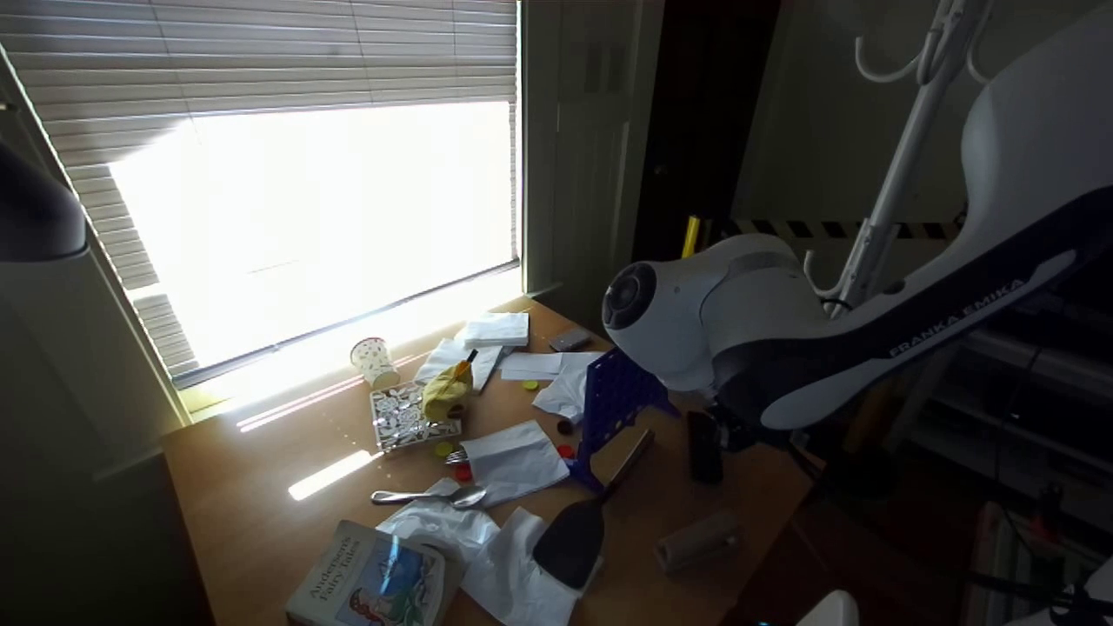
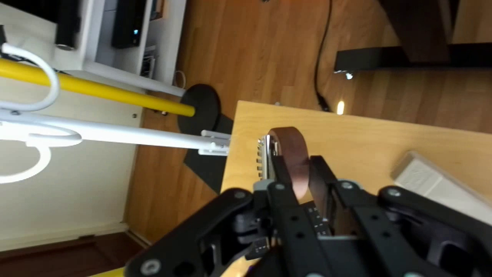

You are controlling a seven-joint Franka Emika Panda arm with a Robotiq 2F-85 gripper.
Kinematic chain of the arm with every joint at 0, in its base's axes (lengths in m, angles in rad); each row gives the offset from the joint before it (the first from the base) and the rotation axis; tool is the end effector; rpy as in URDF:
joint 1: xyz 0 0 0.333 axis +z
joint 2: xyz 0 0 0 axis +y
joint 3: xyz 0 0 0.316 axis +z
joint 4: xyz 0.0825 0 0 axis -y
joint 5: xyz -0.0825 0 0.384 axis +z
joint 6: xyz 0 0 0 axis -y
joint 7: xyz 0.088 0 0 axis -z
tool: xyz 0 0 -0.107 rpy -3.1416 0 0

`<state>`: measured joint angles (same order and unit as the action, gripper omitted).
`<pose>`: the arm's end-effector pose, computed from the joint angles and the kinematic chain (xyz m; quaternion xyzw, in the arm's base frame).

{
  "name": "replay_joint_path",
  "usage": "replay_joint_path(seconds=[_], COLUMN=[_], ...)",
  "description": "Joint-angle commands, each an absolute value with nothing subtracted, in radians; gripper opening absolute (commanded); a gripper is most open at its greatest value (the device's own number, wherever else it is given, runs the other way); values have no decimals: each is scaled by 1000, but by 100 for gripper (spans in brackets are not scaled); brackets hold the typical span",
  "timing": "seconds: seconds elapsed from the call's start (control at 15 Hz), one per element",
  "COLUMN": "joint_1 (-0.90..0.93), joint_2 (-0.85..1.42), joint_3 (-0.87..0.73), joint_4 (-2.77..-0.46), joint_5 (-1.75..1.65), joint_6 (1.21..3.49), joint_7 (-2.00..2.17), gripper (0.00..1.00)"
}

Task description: Turn the brown object on the table

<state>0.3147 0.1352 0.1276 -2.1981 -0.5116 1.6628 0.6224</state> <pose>0.4455 0.1577 0.2997 0.9217 0.0241 -0.1603 0.3525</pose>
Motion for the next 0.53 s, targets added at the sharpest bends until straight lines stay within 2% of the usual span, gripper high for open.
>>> replay_joint_path(seconds=[0.0,0.07,0.33,0.4,0.47], joint_1=[288,282,279,283,284], joint_2=[211,162,202,221,239], joint_3=[136,147,143,140,138], joint_4=[-2156,-2188,-2167,-2160,-2150], joint_5=[-683,-613,-656,-695,-725], joint_6=[1697,1675,1691,1696,1736], joint_7=[661,637,643,657,677], gripper=[5,19,19,5,5])
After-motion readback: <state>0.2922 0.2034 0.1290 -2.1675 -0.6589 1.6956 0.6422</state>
